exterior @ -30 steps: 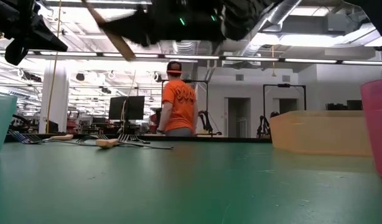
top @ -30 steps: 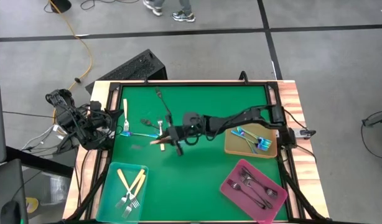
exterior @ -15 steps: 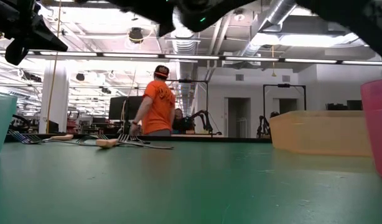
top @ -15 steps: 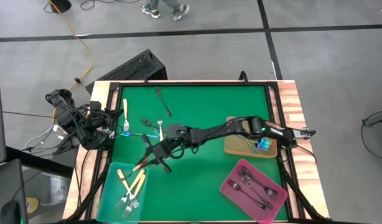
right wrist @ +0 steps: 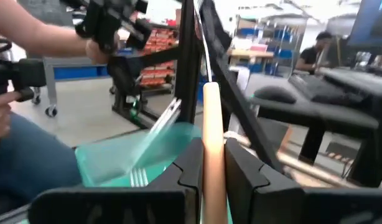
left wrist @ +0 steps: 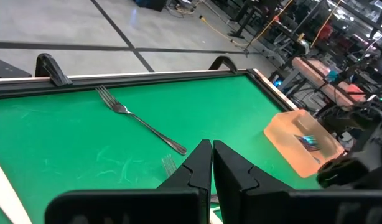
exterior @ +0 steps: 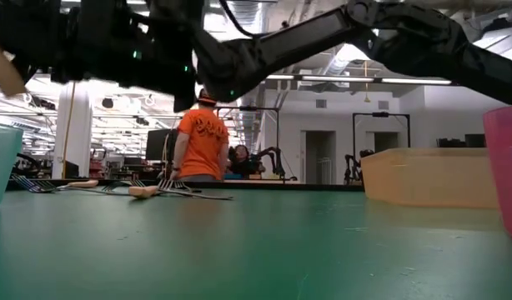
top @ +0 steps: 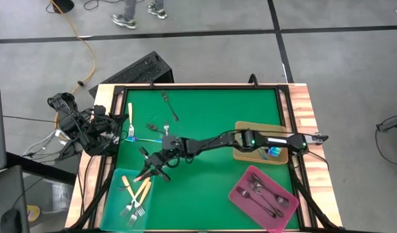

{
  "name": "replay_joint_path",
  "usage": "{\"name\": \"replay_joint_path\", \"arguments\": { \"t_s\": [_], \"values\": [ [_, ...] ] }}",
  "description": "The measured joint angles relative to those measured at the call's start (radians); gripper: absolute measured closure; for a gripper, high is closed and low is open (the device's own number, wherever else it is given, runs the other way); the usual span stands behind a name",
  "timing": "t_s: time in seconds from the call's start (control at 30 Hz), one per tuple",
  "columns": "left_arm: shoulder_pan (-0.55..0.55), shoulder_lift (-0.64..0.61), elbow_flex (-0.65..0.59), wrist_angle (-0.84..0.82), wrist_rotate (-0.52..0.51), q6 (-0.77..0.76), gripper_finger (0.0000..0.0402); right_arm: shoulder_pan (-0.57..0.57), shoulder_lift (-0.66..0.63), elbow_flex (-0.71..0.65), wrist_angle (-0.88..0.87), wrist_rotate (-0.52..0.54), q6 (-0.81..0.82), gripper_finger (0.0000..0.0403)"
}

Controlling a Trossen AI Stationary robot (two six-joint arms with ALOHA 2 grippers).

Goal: Sort silverware by color (type)
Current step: Put the yellow fork into the blue bin

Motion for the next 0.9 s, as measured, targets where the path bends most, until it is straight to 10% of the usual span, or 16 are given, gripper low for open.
{"name": "replay_joint_path", "arguments": {
  "t_s": [0.9],
  "values": [
    [0.000,0.000,-0.091,0.000,0.024,-0.147,0.0401,0.014,0.033,0.000,-0.147,0.015,-0.067,0.0292]
  ]
}}
